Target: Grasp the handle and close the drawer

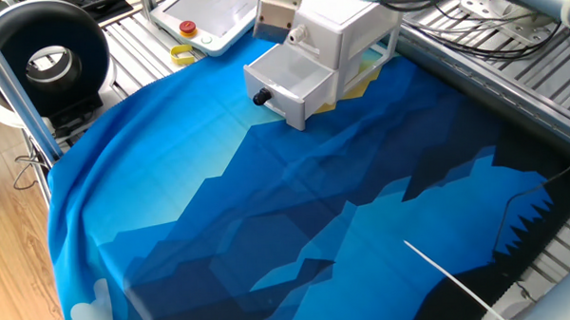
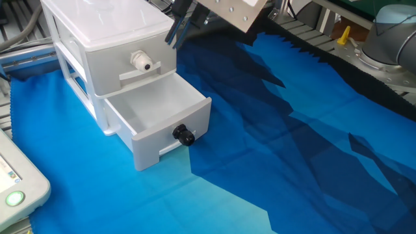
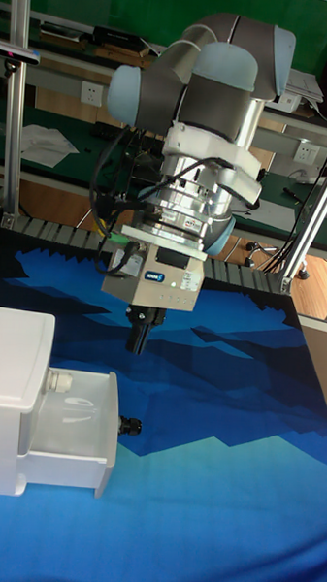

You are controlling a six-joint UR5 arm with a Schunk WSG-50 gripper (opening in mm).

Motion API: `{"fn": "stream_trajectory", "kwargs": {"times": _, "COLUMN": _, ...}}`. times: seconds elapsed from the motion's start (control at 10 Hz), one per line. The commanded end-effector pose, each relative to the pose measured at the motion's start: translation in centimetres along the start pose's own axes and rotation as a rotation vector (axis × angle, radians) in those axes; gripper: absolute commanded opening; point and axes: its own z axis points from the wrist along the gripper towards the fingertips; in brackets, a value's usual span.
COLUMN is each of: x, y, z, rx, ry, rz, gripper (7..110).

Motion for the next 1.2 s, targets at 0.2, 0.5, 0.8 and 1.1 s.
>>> {"fn": "stream_trajectory", "kwargs": {"times": 0.2, "x": 1.5, "y": 4.3, "z": 2.2, "rx": -0.051, "ry": -0.010, "rz": -0.240, "gripper": 7}}
{"fn": "stream_trajectory", "kwargs": {"times": 0.5, "x": 0.1, "y": 6.0, "z": 2.7, "rx": -0.036, "ry": -0.065, "rz": -0.314, "gripper": 7}}
{"fn": "stream_trajectory", "kwargs": {"times": 0.8, "x": 2.1, "y": 8.2, "z": 3.5, "rx": -0.037, "ry": -0.025, "rz": -0.323, "gripper": 7}}
{"fn": "stream_trajectory", "kwargs": {"times": 1.1, "x": 2.5, "y": 9.0, "z": 3.7, "rx": 0.005, "ry": -0.002, "rz": -0.336, "gripper": 7}}
